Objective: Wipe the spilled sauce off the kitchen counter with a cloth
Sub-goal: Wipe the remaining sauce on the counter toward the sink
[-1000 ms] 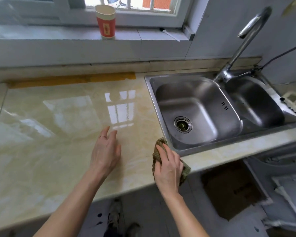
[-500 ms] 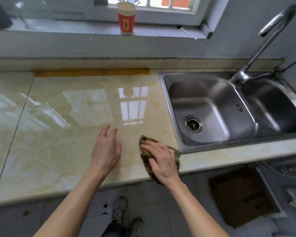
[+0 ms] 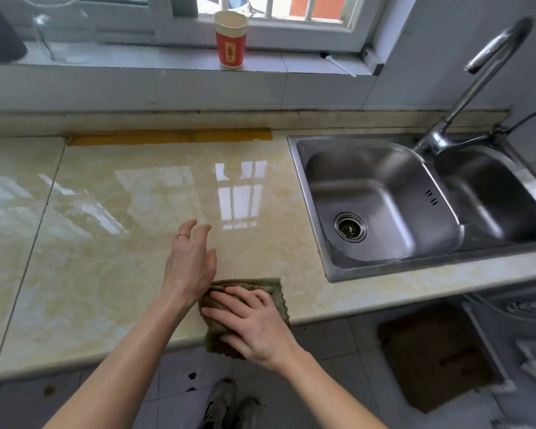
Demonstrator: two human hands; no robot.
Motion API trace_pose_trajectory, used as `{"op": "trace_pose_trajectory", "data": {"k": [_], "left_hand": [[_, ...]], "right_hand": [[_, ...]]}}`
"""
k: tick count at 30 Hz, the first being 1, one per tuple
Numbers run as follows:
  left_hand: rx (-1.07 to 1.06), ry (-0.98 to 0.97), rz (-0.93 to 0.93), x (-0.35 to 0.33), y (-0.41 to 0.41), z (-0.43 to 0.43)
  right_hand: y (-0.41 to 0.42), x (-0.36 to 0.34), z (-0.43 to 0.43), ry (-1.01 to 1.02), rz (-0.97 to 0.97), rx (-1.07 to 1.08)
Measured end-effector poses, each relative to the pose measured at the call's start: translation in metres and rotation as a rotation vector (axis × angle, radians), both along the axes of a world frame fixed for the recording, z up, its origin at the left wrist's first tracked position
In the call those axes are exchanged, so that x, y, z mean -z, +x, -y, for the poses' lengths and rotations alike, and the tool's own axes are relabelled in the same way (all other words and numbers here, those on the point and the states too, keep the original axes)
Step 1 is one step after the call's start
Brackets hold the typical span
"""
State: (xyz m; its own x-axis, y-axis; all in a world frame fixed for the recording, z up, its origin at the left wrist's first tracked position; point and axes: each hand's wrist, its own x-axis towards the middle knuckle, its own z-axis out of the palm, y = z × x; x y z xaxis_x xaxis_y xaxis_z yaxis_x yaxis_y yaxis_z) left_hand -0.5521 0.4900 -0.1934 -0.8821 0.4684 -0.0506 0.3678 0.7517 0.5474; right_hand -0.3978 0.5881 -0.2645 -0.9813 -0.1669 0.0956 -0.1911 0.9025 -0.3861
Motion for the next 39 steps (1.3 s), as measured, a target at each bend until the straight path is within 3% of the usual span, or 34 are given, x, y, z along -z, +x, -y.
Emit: {"op": "trace_pose_trajectory", "data": {"k": [4, 12, 26, 39], "left_hand": [[0.029, -0.003, 0.008, -0.004, 0.006, -0.015], [0.057, 0.041, 0.054, -0.003, 0.058, -0.068], [0.079, 0.044, 0.118, 0.011, 0.138, -0.119], [0.322, 0.057, 0.139, -0.008, 0.173, -0.196]], "right_hand": [[0.032, 0.002, -0.042, 0.082, 0.027, 0.065], [0.073, -0.012, -0.117, -0.05, 0.115, 0.204], [0.112, -0.005, -0.191, -0.218, -0.01, 0.274], [0.127, -0.021, -0.253, -0.489, 0.057, 0.462]]}}
